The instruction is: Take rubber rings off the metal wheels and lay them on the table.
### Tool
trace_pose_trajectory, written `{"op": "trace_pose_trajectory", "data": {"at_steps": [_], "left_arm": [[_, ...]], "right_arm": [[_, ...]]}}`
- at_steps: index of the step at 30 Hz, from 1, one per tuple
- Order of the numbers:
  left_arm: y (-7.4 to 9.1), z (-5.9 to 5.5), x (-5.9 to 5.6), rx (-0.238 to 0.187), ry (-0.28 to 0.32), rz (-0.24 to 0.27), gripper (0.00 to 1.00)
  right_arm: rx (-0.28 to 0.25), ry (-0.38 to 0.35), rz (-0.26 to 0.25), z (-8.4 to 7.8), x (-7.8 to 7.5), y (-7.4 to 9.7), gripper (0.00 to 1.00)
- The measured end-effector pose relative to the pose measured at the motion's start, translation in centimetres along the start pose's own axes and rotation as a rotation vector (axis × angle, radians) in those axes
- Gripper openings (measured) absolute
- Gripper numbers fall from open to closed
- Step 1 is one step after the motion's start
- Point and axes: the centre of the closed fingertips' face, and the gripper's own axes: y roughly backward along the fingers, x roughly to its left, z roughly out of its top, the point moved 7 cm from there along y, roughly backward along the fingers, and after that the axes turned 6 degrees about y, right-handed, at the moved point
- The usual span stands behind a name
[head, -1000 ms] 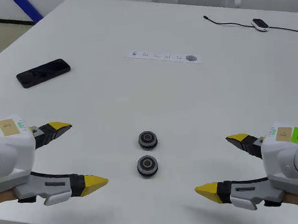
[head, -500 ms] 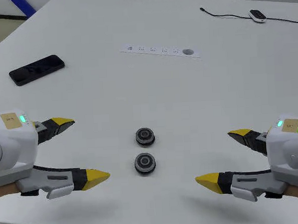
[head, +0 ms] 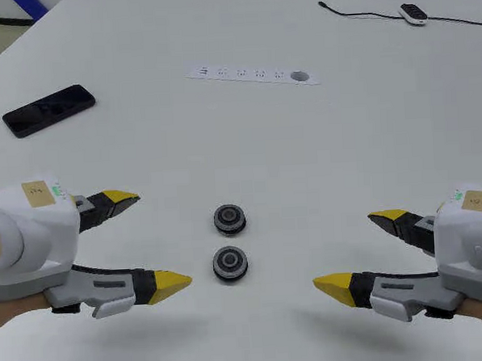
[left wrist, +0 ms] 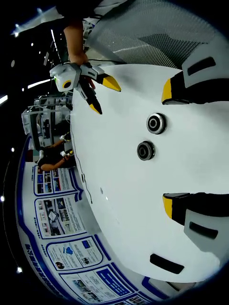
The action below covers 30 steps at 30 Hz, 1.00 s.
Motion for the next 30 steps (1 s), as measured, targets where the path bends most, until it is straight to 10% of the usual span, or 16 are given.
{"op": "trace_pose_trajectory", "data": {"at_steps": [30], "left_arm": [[-4.1,0.2,-1.9,0.035,-0.027,-0.113,0.57]], "right_arm": [[-0.029,-0.170,0.007,-0.8,0.8,-0.2,0.57]]}}
